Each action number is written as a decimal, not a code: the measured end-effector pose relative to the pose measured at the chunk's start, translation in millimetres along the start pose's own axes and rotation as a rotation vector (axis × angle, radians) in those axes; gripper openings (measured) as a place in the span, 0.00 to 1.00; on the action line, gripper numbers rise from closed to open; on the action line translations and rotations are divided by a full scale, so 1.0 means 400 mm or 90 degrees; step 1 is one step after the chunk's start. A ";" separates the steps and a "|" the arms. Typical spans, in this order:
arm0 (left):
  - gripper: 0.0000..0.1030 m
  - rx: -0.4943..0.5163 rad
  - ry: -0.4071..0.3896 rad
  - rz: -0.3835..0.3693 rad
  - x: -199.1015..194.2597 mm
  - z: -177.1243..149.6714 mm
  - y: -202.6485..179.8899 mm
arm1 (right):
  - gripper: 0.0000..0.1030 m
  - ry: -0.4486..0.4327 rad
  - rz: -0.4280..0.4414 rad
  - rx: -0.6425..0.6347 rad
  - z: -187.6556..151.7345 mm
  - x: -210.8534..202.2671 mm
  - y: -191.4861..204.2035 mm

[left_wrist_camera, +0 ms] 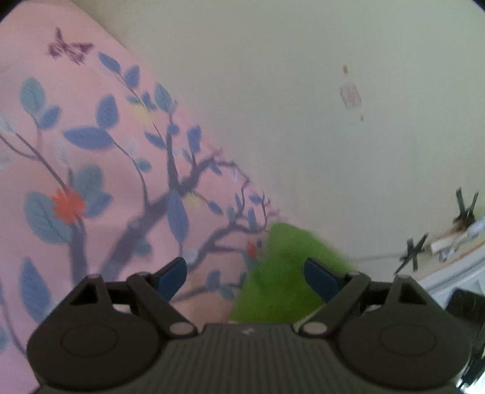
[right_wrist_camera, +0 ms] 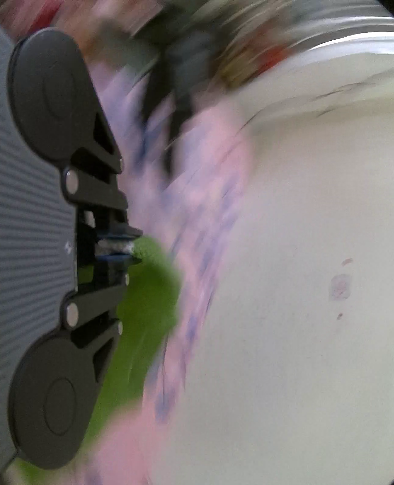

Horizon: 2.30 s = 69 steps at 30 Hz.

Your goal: Fold small clothes

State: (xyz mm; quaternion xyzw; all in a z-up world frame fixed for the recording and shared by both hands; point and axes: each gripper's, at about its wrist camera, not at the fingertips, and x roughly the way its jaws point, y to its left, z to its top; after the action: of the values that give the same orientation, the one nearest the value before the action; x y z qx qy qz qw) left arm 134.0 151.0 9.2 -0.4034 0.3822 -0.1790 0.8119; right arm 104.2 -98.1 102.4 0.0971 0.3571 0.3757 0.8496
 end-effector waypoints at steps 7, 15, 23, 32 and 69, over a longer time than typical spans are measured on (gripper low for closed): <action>0.87 -0.060 -0.096 0.022 -0.098 0.050 0.073 | 0.02 -0.023 0.021 -0.012 0.061 0.215 0.005; 0.87 -0.031 -0.079 0.053 -0.073 0.052 0.065 | 0.39 -0.050 -0.111 -0.062 0.032 0.103 -0.026; 0.87 0.012 -0.037 0.091 -0.007 0.015 0.044 | 0.58 -0.072 -0.217 -0.175 -0.096 -0.155 -0.088; 0.89 0.043 -0.030 0.109 0.012 -0.001 0.026 | 0.54 0.010 -0.298 -0.100 -0.190 -0.121 -0.238; 0.88 0.258 -0.066 0.273 0.088 -0.094 -0.084 | 0.49 -0.359 -0.555 0.317 -0.554 -0.778 -0.228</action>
State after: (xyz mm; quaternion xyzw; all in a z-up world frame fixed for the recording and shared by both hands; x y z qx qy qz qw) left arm 128.4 90.0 4.7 -0.1518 0.3731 -0.0548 0.9136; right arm -138.6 -404.9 68.0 0.2341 0.2016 -0.1452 0.9399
